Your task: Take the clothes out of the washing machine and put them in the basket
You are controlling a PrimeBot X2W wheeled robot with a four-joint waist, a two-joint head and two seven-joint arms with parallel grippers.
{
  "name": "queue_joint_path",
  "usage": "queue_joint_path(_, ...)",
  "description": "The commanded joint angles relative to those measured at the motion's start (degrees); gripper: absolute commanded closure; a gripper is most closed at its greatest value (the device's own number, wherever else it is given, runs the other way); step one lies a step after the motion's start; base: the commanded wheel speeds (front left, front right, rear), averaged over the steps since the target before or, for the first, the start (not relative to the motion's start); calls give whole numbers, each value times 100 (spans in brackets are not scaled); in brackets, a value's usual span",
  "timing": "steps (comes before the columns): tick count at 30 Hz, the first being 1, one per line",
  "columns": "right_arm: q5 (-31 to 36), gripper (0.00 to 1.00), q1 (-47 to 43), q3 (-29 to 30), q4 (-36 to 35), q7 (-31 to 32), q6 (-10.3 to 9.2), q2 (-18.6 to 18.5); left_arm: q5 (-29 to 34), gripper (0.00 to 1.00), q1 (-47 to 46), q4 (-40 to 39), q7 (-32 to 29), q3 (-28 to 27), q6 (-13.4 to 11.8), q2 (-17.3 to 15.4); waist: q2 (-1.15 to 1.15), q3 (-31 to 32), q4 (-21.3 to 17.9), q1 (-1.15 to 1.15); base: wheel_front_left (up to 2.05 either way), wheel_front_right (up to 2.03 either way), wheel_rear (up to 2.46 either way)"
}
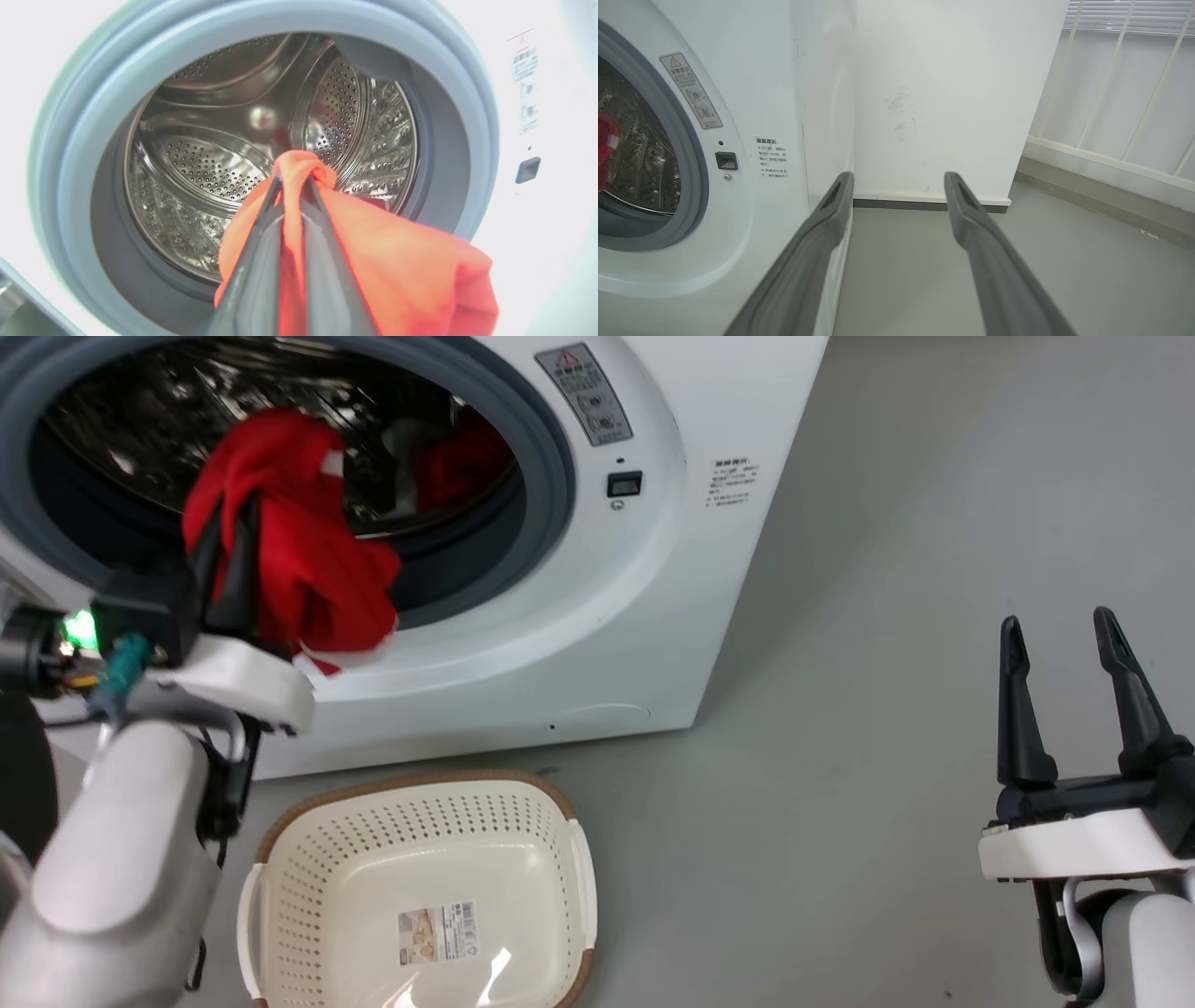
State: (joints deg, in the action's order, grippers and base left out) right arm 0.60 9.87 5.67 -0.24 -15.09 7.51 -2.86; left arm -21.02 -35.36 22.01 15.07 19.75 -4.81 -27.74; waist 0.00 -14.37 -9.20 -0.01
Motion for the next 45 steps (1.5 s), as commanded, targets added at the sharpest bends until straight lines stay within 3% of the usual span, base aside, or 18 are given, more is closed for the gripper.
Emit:
queue_joint_path(1,47,0,-72,16,6,-12,-4,-3,65,100,227,-192,14,-24,-41,45,0,200,128,1,0,0,0)
queue_joint_path(9,35,0,-243,94,-11,-12,-4,-2,-15,100,1198,-805,-14,82,-43,192,0,389,303,1,0,0,0)
queue_joint_path(16,58,0,-113,88,-99,-12,-4,-3,-104,100,1608,-538,-163,359,86,282,0,22,335,1,0,0,0)
queue_joint_path(33,-171,0,456,54,-657,-12,-4,-1,-198,100,249,3021,-89,527,554,708,0,-1993,-103,1,0,0,0)
queue_joint_path(37,-137,0,508,150,-778,-12,-5,-1,-154,100,-207,3684,-96,624,702,812,0,-2450,-85,1,0,0,0)
queue_joint_path(45,-14,0,568,257,-1001,-11,-5,-2,-225,100,-864,4574,-72,608,728,991,0,-3054,-34,1,0,0,0)
